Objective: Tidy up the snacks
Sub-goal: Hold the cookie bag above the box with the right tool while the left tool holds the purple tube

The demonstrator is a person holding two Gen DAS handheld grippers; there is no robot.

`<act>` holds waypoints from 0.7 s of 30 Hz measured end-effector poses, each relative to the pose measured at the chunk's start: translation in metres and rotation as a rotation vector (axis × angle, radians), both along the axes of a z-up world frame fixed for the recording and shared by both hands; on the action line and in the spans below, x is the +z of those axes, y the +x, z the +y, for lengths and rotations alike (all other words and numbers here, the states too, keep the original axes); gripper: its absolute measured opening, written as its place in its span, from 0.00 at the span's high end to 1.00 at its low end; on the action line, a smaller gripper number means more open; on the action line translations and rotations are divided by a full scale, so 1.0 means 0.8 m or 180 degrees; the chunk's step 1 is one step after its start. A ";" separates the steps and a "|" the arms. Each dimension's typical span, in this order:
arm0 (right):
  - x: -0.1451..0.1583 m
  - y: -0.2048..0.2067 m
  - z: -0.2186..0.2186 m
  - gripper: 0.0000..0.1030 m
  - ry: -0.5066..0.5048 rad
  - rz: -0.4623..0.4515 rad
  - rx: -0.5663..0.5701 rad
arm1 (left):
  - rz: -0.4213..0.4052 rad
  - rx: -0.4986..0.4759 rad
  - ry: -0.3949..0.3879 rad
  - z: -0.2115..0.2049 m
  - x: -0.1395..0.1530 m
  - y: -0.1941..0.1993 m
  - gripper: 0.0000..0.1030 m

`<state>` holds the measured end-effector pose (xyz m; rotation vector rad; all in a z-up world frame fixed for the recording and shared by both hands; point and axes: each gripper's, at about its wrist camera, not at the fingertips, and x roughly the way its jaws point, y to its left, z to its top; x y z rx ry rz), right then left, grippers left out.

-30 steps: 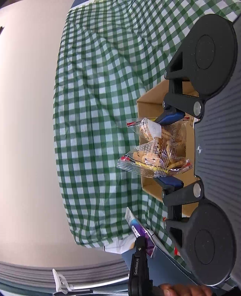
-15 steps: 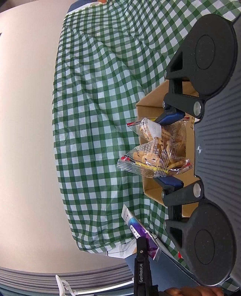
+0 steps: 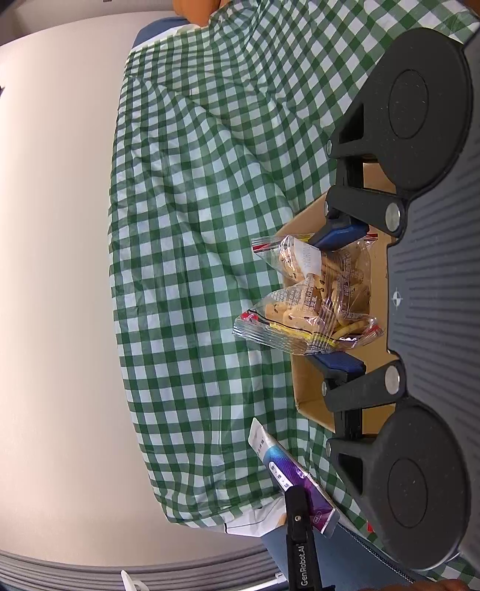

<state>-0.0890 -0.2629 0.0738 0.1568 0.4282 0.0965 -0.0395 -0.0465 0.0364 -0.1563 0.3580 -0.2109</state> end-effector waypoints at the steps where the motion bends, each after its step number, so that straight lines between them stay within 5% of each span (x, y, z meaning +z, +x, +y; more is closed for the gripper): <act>1: -0.001 0.001 0.001 0.43 -0.0007 0.0009 -0.0007 | -0.0003 -0.0011 -0.0004 -0.001 0.000 0.000 0.90; 21: -0.004 0.001 0.004 0.43 -0.0087 0.0079 -0.0051 | -0.0026 -0.0224 0.0028 -0.031 -0.006 -0.001 0.90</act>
